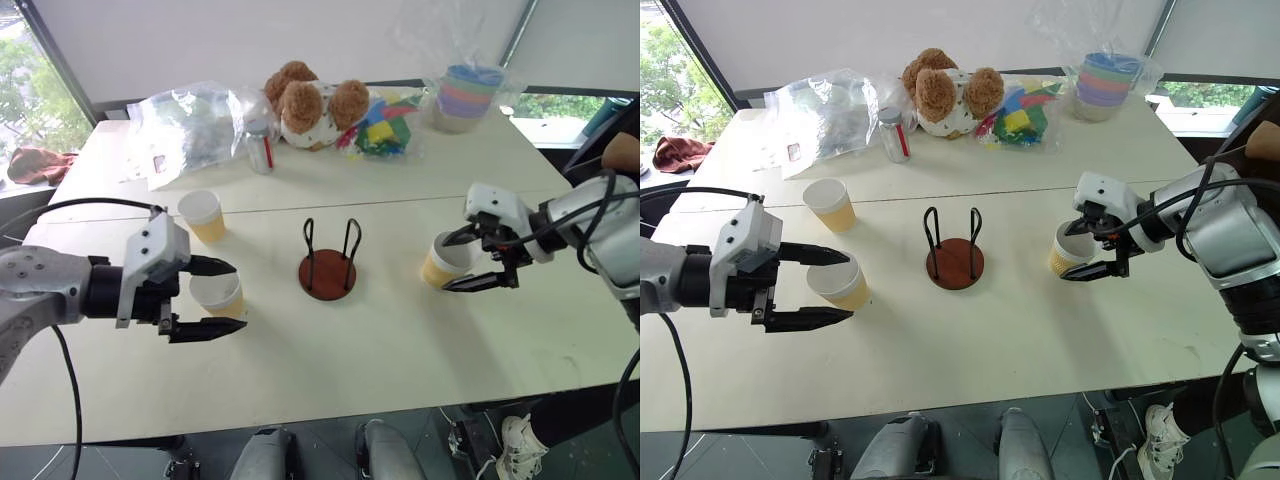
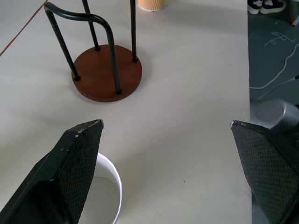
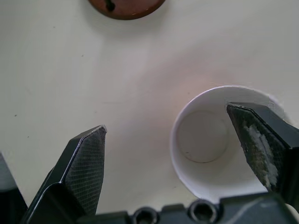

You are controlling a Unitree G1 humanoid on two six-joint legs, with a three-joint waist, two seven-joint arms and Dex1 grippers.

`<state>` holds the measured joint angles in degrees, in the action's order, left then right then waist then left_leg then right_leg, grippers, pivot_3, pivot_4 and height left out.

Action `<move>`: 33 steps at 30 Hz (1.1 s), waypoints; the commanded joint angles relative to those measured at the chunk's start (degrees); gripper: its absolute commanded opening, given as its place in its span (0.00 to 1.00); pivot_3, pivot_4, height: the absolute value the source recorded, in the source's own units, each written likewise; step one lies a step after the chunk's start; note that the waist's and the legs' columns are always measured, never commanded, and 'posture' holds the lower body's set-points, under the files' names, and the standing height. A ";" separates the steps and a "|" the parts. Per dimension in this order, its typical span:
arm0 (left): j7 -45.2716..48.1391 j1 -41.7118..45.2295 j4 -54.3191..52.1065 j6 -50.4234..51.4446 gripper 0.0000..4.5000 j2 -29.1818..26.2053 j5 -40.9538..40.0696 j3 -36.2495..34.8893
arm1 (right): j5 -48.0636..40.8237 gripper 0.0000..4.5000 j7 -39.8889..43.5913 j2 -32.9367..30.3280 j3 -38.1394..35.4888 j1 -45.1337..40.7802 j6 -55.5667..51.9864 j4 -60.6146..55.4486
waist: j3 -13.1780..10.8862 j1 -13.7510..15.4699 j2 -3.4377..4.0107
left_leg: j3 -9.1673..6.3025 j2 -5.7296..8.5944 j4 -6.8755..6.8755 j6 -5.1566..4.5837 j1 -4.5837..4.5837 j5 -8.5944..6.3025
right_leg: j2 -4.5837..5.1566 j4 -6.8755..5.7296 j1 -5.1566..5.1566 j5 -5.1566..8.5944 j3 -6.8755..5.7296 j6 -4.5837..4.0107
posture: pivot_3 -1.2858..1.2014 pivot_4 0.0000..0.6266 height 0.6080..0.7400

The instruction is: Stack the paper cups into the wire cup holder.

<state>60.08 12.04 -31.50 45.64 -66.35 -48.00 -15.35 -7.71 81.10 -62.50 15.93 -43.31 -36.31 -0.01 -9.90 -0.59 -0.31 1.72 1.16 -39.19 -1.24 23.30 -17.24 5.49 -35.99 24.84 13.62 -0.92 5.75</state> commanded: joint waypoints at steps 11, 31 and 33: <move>-1.44 3.65 -0.65 1.49 1.00 -0.32 -1.02 -1.11 | 3.15 0.03 -0.53 0.91 -0.22 0.02 3.45 1.73 | 0.00 -0.05 0.00 | 0.00 0.00 -0.01 0.01 -0.02 0.01 | -0.02 -0.04 0.00 0.00 -0.01 0.00 | 0.52 0.24 1.00; 1.26 0.58 6.12 -1.27 1.00 -1.82 4.72 -3.80 | -0.21 0.01 10.38 20.36 -1.02 -38.81 19.55 23.10 | -0.14 -0.17 0.16 | -0.08 -0.11 0.08 0.40 0.01 0.22 | -0.25 -0.11 0.04 0.00 0.06 0.00 | 0.52 0.24 1.00; 0.63 -0.01 5.65 -0.67 1.00 -0.92 3.71 -5.08 | -2.69 0.01 11.28 22.23 -0.62 -39.38 18.75 22.88 | -0.15 -0.03 0.16 | -0.07 -0.05 0.03 0.39 0.06 0.22 | -0.18 -0.12 0.02 0.00 0.07 0.00 | 0.52 0.24 1.00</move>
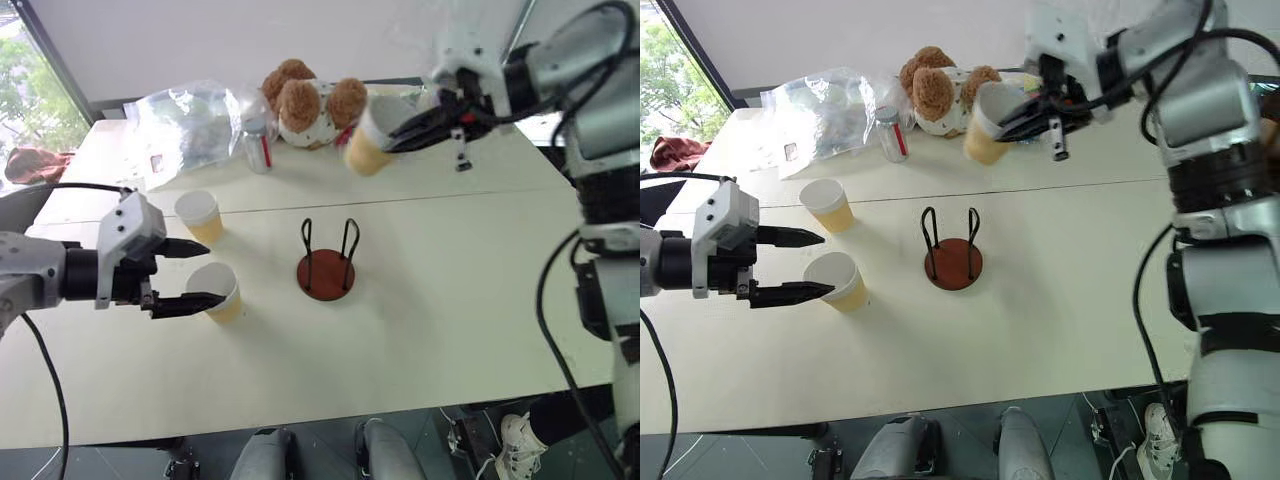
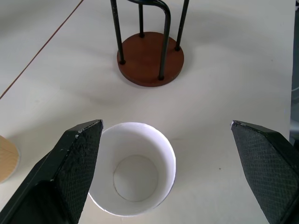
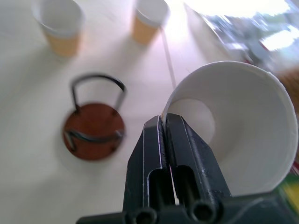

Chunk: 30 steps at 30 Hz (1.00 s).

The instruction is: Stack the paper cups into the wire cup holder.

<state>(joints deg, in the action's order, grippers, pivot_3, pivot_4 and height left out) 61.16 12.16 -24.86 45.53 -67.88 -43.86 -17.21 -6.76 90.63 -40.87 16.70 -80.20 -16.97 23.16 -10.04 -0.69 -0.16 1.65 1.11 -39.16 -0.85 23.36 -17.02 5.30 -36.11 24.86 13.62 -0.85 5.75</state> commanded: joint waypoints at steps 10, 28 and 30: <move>-3.01 -3.08 -5.15 2.13 1.00 1.81 -2.67 -7.36 | -11.95 0.01 1.87 -2.74 10.01 0.88 2.44 -5.54 | -0.02 -0.31 -0.06 | 0.01 0.07 0.01 -0.01 0.00 -0.01 | 0.17 0.00 0.07 0.00 -0.04 0.00 | 0.52 0.24 1.00; -5.62 -2.36 -6.83 3.51 1.00 1.90 -5.05 -7.06 | -10.39 0.39 1.87 -1.02 15.42 1.53 8.36 -1.64 | -0.02 -0.25 -0.05 | 0.01 0.04 0.01 0.05 -0.01 0.02 | 0.18 -0.02 0.16 0.00 -0.04 0.00 | 0.52 0.24 1.00; -5.56 -2.31 -6.71 3.54 1.00 1.72 -5.04 -7.20 | -9.94 0.50 1.87 -0.56 14.43 1.43 8.31 -0.90 | -0.02 -0.29 -0.05 | 0.02 0.04 0.01 0.05 -0.01 0.02 | 0.18 -0.02 0.16 0.00 -0.03 0.00 | 0.52 0.24 1.00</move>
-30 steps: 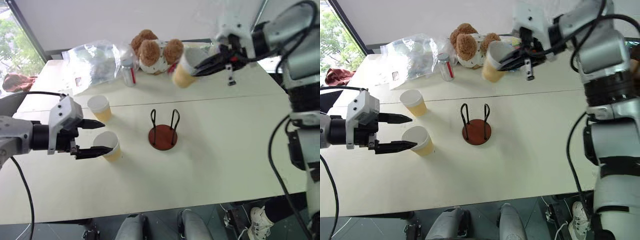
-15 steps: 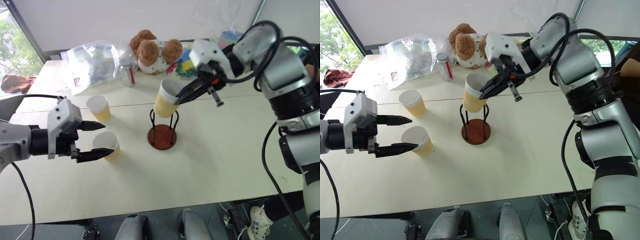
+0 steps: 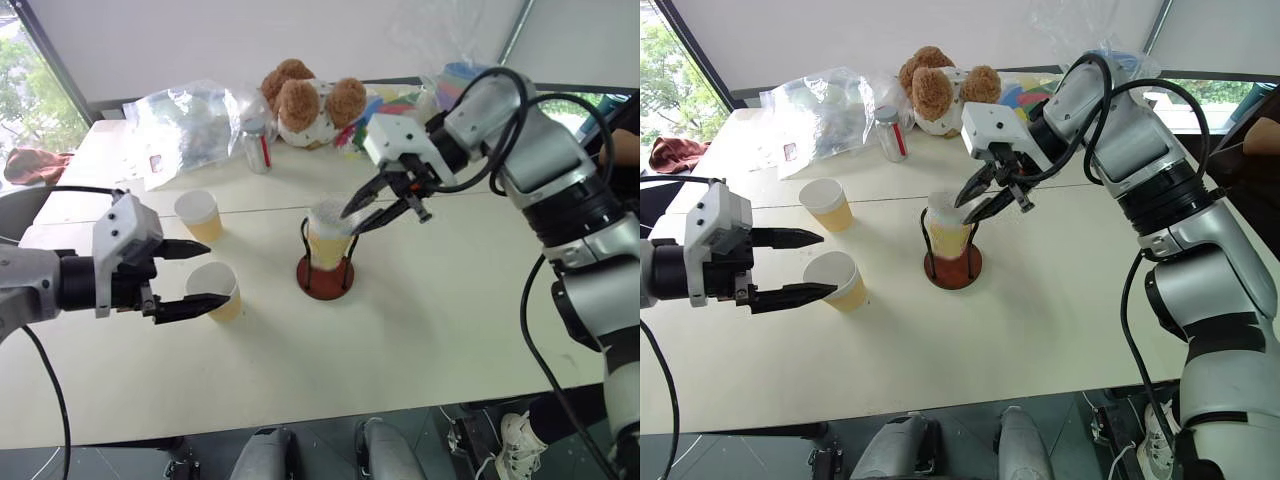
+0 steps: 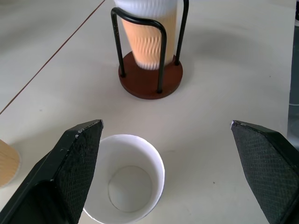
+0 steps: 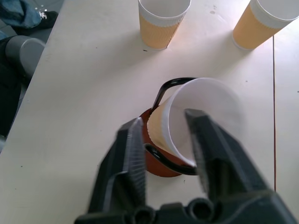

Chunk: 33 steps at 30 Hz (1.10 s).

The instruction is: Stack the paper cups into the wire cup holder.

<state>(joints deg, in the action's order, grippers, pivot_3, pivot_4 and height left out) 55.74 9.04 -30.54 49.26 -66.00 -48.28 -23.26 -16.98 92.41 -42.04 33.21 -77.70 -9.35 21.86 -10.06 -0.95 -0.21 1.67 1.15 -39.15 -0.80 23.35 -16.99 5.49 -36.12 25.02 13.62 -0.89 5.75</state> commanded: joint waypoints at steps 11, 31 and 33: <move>10.54 -8.88 1.37 -2.41 1.00 -8.43 8.02 -8.84 | -17.45 0.50 -2.39 -2.77 -21.15 9.27 -27.44 -12.17 | 0.02 0.33 -0.03 | -0.03 0.00 0.08 0.00 0.03 -0.01 | 0.08 0.06 -0.01 0.00 -0.07 -0.01 | 0.52 0.24 1.00; 17.10 -0.28 7.85 -20.76 1.00 -10.67 22.07 11.43 | -30.73 0.50 -24.75 -4.84 -34.82 38.47 -46.25 -40.86 | 0.00 0.42 0.02 | 0.03 -0.01 0.04 -0.38 -0.01 -0.23 | 0.17 0.06 -0.05 -0.01 0.02 -0.03 | 0.52 0.24 1.00; 17.39 2.73 9.49 -22.36 1.00 -9.63 23.46 14.78 | -30.71 0.50 -25.75 -4.84 -34.76 39.36 -46.13 -41.32 | 0.00 0.46 0.02 | 0.03 0.01 0.03 -0.41 0.00 -0.24 | 0.11 0.07 -0.08 -0.01 -0.02 -0.03 | 0.52 0.24 1.00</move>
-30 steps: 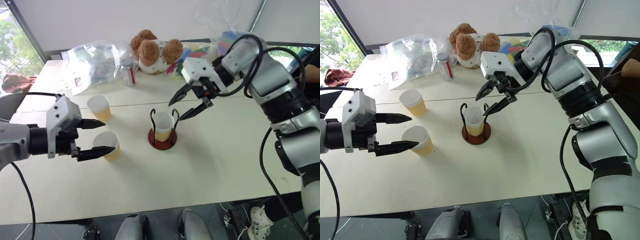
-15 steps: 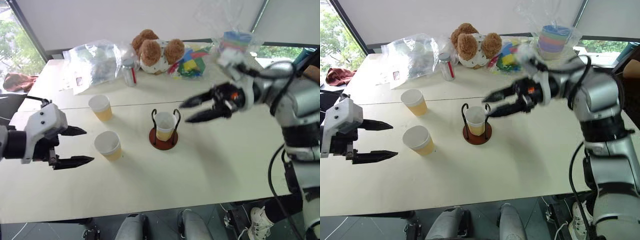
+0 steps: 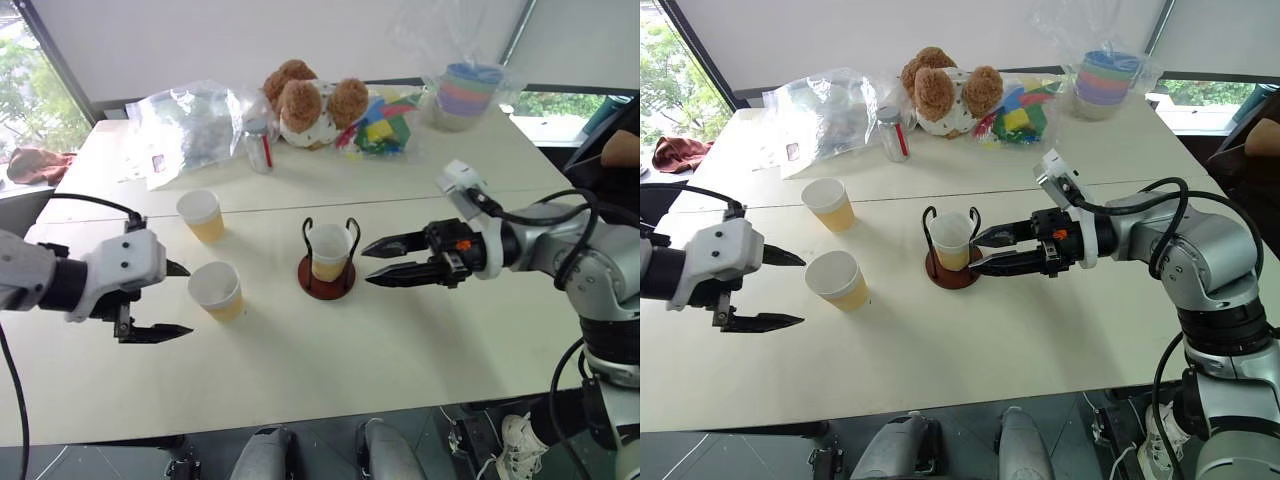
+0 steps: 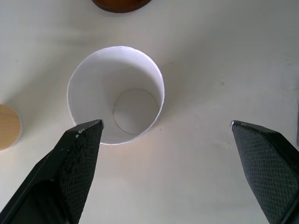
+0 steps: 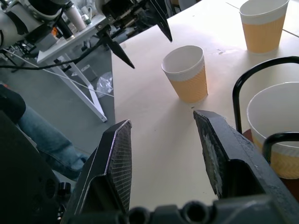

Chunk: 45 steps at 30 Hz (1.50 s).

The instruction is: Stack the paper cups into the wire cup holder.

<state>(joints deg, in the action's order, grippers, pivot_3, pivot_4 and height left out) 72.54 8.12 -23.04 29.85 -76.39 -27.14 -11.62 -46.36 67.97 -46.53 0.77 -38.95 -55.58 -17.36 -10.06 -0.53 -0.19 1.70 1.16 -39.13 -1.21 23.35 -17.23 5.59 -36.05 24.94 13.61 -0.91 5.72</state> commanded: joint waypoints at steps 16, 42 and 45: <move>9.42 17.67 16.31 -15.96 0.15 10.51 13.93 20.74 | -2.80 0.52 -7.39 -0.45 -4.29 4.14 -0.09 -4.75 | 0.00 -0.08 -0.07 | 0.01 -0.02 -0.08 -0.05 -0.02 0.01 | -0.19 -0.06 -0.07 0.00 -0.05 0.04 | 0.52 0.24 1.00; 19.96 79.83 61.25 -24.97 0.01 31.90 0.33 50.54 | 3.34 0.52 -11.03 -6.58 -8.55 13.22 6.39 -4.72 | -0.05 0.90 -0.30 | -0.19 -0.02 -0.84 -0.50 0.07 -0.24 | -0.28 -0.12 -0.37 0.03 -0.16 0.31 | 0.52 0.24 1.00; 19.96 81.24 66.41 -28.94 0.01 36.07 -0.06 52.68 | 2.23 0.52 -13.43 -5.88 -10.01 14.91 5.34 -6.84 | -0.06 1.08 -0.30 | -0.21 -0.04 -0.81 -0.52 0.14 -0.25 | -0.29 -0.11 -0.31 0.03 -0.17 0.32 | 0.52 0.24 1.00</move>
<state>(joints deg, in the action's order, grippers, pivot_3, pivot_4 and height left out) 92.30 86.74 41.61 3.61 -41.15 -25.96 41.13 -42.64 55.90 -52.76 -6.15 -23.88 -50.00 -21.53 -10.12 0.55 -0.49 1.48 1.13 -39.94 -1.73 23.50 -17.49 5.30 -36.16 24.63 13.64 -1.08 6.04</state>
